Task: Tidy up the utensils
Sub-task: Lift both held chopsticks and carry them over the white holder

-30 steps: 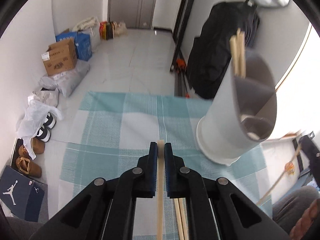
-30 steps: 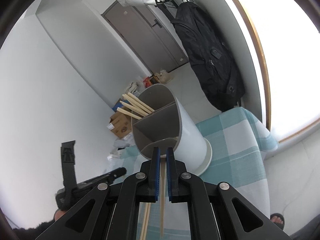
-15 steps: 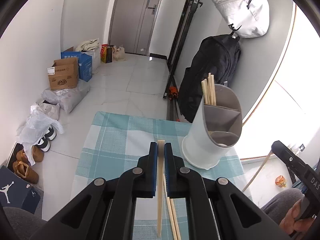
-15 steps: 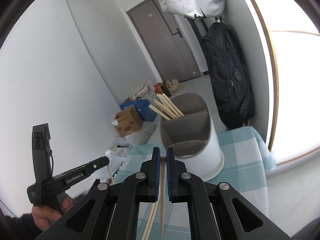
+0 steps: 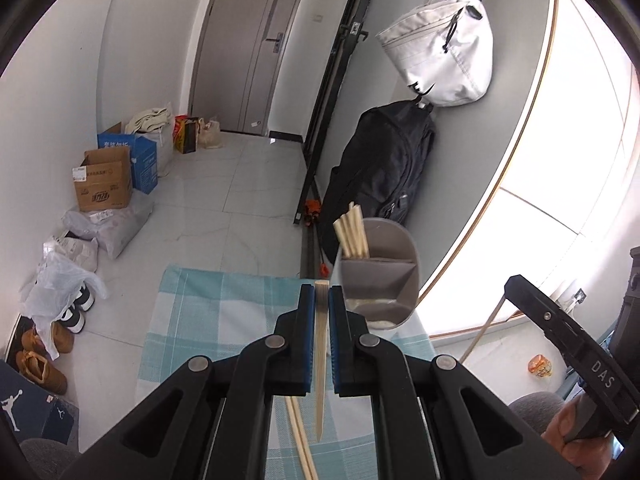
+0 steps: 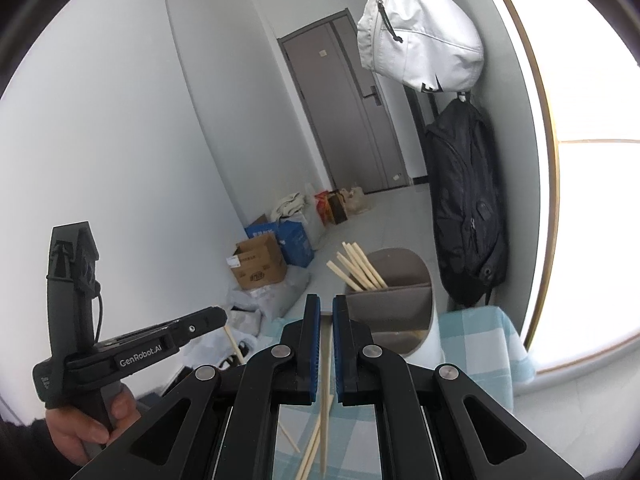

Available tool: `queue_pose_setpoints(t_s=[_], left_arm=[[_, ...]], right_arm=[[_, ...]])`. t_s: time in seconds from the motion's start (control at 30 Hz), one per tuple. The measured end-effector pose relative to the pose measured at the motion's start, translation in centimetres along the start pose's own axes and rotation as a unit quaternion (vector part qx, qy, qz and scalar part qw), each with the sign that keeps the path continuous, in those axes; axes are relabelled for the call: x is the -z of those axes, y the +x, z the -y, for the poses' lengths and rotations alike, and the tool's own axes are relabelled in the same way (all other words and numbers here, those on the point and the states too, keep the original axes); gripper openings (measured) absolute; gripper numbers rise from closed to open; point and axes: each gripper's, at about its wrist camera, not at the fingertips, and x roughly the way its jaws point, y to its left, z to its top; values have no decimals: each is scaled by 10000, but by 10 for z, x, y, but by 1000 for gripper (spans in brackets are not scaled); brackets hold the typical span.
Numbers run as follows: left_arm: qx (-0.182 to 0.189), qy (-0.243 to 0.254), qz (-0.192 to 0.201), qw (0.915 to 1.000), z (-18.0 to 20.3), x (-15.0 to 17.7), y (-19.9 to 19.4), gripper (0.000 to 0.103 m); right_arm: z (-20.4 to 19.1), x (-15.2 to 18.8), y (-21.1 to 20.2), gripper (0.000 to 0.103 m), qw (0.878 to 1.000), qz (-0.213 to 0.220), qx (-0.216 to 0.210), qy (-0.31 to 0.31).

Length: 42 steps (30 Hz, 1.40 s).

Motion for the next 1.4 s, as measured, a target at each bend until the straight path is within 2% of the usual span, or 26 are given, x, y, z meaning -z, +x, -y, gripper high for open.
queue_pose_setpoints(t_s=[0.37, 0.87, 1.13, 1.4], left_arm=[[333, -196, 275, 9989, 26, -54, -8, 3], [504, -415, 428, 9969, 47, -117, 30, 3], [451, -595, 364, 9965, 34, -126, 66, 3], [457, -840, 113, 9954, 16, -126, 101, 3]], right_arm=[[-2, -73, -1, 5, 9989, 248, -78, -401], [31, -150, 39, 5, 9984, 284, 24, -493], [45, -170, 80, 5, 9977, 179, 10, -658], [48, -167, 124, 5, 9964, -65, -24, -847]])
